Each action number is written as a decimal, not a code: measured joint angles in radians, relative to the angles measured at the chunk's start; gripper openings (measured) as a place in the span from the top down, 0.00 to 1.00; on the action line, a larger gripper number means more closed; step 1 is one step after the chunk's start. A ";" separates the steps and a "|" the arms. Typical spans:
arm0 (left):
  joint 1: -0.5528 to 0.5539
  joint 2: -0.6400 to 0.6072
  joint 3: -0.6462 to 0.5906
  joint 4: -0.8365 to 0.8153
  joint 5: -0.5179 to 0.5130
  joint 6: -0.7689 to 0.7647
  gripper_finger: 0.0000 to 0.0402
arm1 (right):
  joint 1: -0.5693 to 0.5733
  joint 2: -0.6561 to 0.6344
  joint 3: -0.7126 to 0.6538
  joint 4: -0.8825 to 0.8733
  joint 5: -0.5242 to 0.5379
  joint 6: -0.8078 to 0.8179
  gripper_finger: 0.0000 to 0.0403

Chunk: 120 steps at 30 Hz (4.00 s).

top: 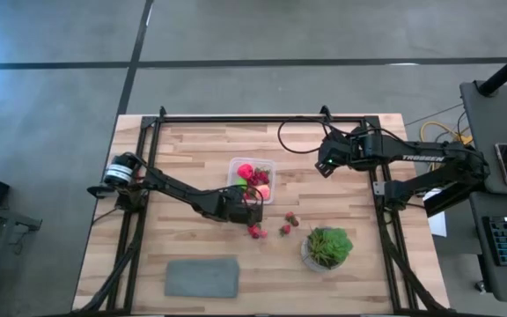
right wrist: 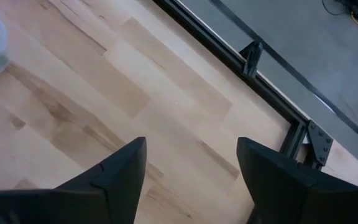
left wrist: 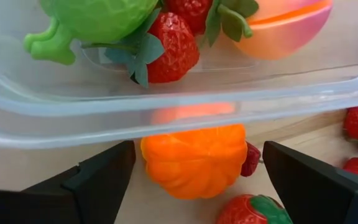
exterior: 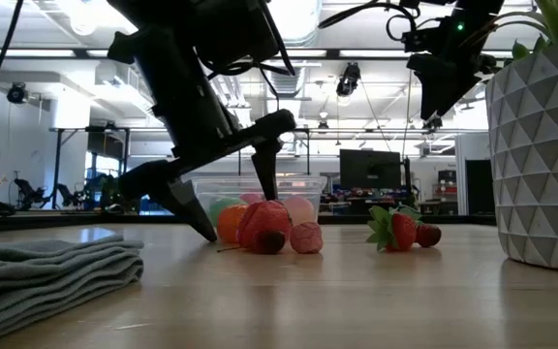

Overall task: Pick and placing Produce into tupperware
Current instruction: Put the orange pumpkin into the transparent bin, then put the red cherry into the transparent bin

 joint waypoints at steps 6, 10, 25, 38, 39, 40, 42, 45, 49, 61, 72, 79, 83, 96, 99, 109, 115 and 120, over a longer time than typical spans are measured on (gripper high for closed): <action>0.001 0.003 0.001 -0.020 0.005 0.000 0.20 | 0.000 0.000 0.000 0.001 0.018 -0.003 0.39; 0.001 0.003 0.000 -0.034 0.011 0.000 0.30 | 0.000 0.000 0.000 0.004 0.019 -0.004 0.40; 0.003 -0.035 0.009 -0.047 0.047 0.074 0.44 | 0.000 0.000 -0.002 0.005 0.018 -0.006 0.41; -0.009 -0.302 0.039 0.027 -0.013 0.477 0.44 | 0.000 0.000 -0.007 0.004 0.017 -0.006 0.41; -0.003 -0.316 0.038 0.021 -0.059 0.479 0.44 | 0.000 0.000 -0.008 0.006 0.017 -0.006 0.41; 0.005 -0.330 0.036 0.016 -0.116 0.479 0.44 | 0.000 0.000 -0.009 0.005 0.017 -0.006 0.41; 0.027 -0.353 0.033 -0.026 -0.223 0.476 0.44 | 0.000 0.000 -0.011 0.005 0.017 -0.006 0.40; 0.088 -0.362 0.033 -0.034 -0.257 0.487 0.44 | 0.000 0.000 -0.013 0.005 0.016 -0.006 0.40; 0.144 -0.332 0.037 0.020 -0.201 0.585 0.42 | 0.000 0.000 -0.013 0.005 0.016 -0.006 0.40; 0.151 -0.233 0.036 0.049 -0.017 0.613 0.21 | 0.000 0.000 -0.013 -0.003 0.009 -0.006 0.40; 0.004 -0.296 0.035 -0.047 0.235 0.918 0.24 | 0.002 0.000 -0.028 0.001 -0.230 -0.123 0.41; -0.073 -0.304 0.033 -0.195 0.240 0.789 0.26 | 0.003 0.001 -0.119 0.109 -0.562 -0.249 0.43; -0.092 -0.335 0.033 -0.251 0.224 0.788 0.26 | 0.003 0.002 -0.133 0.172 -0.641 -0.175 0.43; -0.099 -0.558 -0.244 -0.221 0.082 0.970 0.26 | 0.077 0.073 -0.025 0.275 -0.791 0.122 0.44; -0.100 -0.681 -0.383 -0.084 0.084 0.969 0.26 | 0.108 0.168 0.046 0.251 -0.770 0.126 0.44; -0.100 -0.991 -0.625 0.101 0.094 0.968 0.26 | 0.213 0.504 0.295 0.017 -0.770 0.146 0.44; -0.100 -1.065 -0.649 0.011 0.160 0.968 0.26 | 0.251 0.646 0.382 0.017 -0.770 0.220 0.44; -0.099 -1.118 -0.652 -0.010 0.135 0.973 0.26 | 0.273 0.722 0.389 -0.028 -0.773 0.277 0.44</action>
